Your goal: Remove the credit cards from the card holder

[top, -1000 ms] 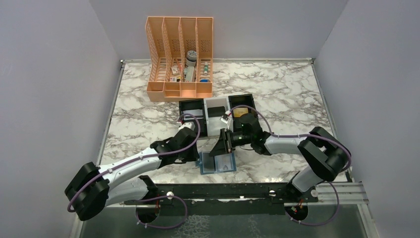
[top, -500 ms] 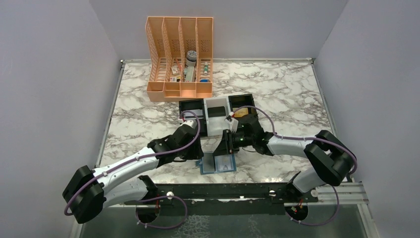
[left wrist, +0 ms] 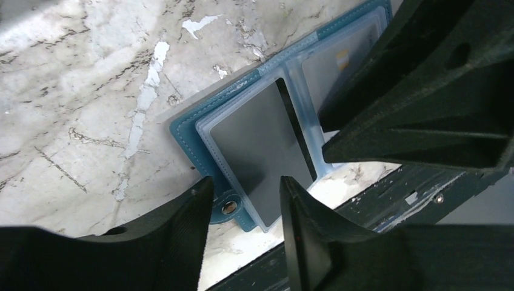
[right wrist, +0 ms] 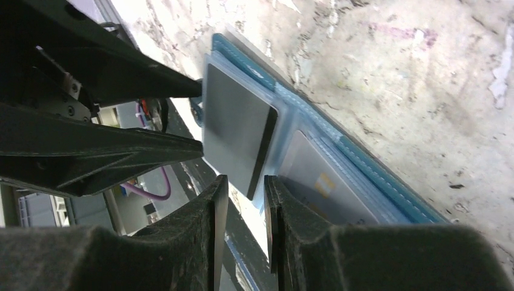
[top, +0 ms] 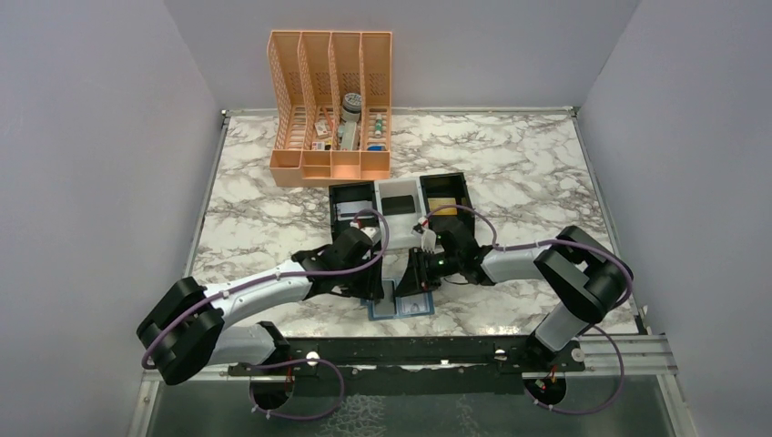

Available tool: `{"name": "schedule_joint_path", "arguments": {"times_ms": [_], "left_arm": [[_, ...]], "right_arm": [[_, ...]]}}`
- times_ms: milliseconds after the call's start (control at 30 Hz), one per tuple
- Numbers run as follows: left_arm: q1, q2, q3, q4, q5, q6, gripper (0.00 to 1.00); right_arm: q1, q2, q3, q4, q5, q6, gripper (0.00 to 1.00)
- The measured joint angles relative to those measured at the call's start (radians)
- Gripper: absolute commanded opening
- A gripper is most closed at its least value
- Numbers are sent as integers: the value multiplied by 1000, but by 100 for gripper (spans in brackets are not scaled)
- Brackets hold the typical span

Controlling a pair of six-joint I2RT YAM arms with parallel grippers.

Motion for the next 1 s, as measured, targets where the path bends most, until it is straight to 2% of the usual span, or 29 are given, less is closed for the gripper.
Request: {"name": "schedule_joint_path", "arguments": {"times_ms": [400,467,567,767,1000], "left_arm": [[-2,-46,0,-87,-17,9,26],[-2,-46,0,-108,-31,9,26],[-2,-48,0,-144,-57,8,38],[-2,-63,55,-197,-93,-2,38],[-2,-90,174,-177,-86,-27,38]], "right_arm": [[0,5,7,-35,28,-2,29],[0,5,7,-35,27,-2,29],[0,5,7,-35,27,-2,30],[0,5,19,-48,27,-4,30],[0,-14,48,-100,55,-28,28]]}}
